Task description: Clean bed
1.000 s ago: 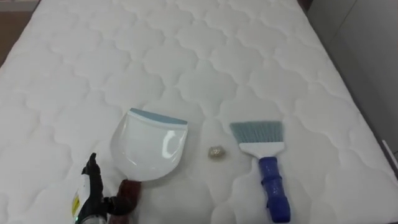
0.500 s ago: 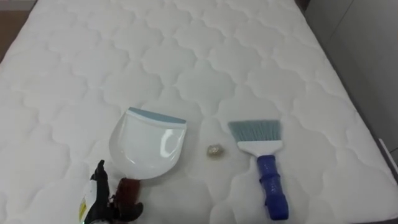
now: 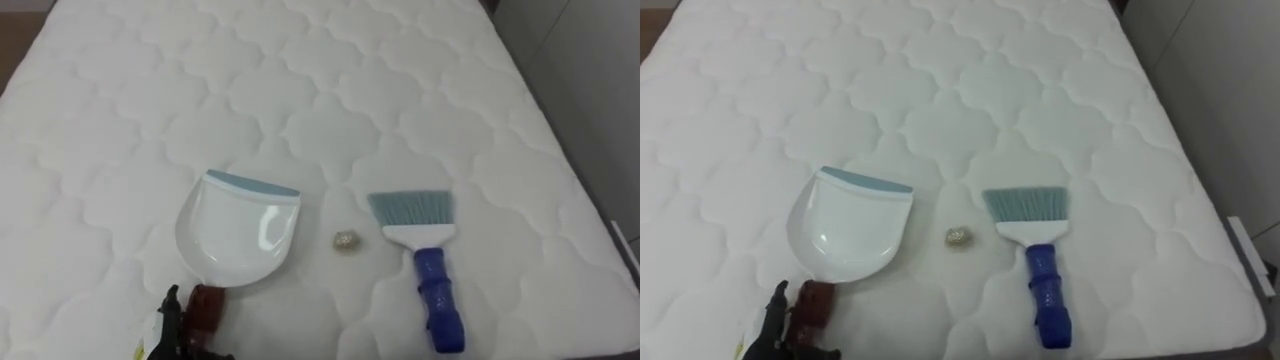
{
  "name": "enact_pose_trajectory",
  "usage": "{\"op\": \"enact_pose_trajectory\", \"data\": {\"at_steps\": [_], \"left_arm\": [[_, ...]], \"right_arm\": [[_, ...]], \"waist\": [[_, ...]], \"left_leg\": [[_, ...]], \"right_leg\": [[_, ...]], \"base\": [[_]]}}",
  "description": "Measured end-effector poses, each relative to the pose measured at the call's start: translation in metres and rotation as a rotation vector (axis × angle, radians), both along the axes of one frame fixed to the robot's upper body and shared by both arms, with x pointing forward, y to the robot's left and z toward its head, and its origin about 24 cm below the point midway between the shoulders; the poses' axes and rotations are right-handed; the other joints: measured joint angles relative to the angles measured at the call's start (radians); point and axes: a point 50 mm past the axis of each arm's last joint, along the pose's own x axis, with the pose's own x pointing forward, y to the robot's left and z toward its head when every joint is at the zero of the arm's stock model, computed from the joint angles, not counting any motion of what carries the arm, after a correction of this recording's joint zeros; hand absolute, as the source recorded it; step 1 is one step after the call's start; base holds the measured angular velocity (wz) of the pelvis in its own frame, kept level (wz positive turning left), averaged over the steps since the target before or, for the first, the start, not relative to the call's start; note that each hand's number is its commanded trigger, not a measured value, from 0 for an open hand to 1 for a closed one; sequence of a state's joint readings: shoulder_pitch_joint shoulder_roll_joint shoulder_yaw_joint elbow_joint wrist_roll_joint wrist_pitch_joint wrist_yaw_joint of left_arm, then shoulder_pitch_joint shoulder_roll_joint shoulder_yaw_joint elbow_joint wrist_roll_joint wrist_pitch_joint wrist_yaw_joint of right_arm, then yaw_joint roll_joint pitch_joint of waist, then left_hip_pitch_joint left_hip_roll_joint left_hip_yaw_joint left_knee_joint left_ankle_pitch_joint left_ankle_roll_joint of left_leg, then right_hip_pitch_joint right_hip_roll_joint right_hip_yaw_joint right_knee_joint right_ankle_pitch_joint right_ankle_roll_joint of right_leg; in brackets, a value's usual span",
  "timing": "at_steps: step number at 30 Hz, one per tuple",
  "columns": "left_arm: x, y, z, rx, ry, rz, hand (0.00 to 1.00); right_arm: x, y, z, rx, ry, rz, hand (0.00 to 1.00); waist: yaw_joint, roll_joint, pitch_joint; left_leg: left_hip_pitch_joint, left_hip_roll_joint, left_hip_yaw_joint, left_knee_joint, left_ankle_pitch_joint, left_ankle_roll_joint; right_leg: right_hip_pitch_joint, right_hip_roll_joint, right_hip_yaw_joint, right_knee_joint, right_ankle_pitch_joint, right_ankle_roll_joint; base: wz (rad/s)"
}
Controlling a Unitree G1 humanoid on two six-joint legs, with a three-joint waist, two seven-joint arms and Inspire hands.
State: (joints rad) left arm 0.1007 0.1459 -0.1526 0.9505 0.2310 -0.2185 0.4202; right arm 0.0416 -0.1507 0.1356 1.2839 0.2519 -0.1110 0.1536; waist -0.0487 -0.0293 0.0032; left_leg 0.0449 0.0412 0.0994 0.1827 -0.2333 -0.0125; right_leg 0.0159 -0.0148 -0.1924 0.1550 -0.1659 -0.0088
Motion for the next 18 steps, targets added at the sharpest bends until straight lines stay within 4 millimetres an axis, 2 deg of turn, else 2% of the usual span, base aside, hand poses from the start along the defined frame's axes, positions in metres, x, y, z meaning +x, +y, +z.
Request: {"op": "enact_pose_trajectory", "data": {"at_steps": [12, 18], "left_arm": [[0.003, -0.001, -0.006, 0.003, 0.045, 0.006, 0.00], [0.014, -0.002, -0.004, 0.009, 0.037, 0.017, 0.00]], "right_arm": [[0.004, 0.002, 0.000, -0.004, -0.004, 0.008, 0.00], [0.010, 0.003, 0.001, -0.007, -0.008, 0.023, 0.00]], "waist": [[-0.001, 0.001, 0.0012], [-0.003, 0.002, 0.0014]], "left_leg": [[-0.038, 0.000, 0.005, 0.004, 0.001, 0.001], [-0.075, 0.001, 0.003, 0.006, 0.004, 0.003]], "right_leg": [[-0.035, 0.002, 0.005, 0.000, 0.005, 0.000], [-0.071, 0.004, 0.016, 0.002, 0.010, -0.002]], "base": [[0.00], [-0.02]]}}
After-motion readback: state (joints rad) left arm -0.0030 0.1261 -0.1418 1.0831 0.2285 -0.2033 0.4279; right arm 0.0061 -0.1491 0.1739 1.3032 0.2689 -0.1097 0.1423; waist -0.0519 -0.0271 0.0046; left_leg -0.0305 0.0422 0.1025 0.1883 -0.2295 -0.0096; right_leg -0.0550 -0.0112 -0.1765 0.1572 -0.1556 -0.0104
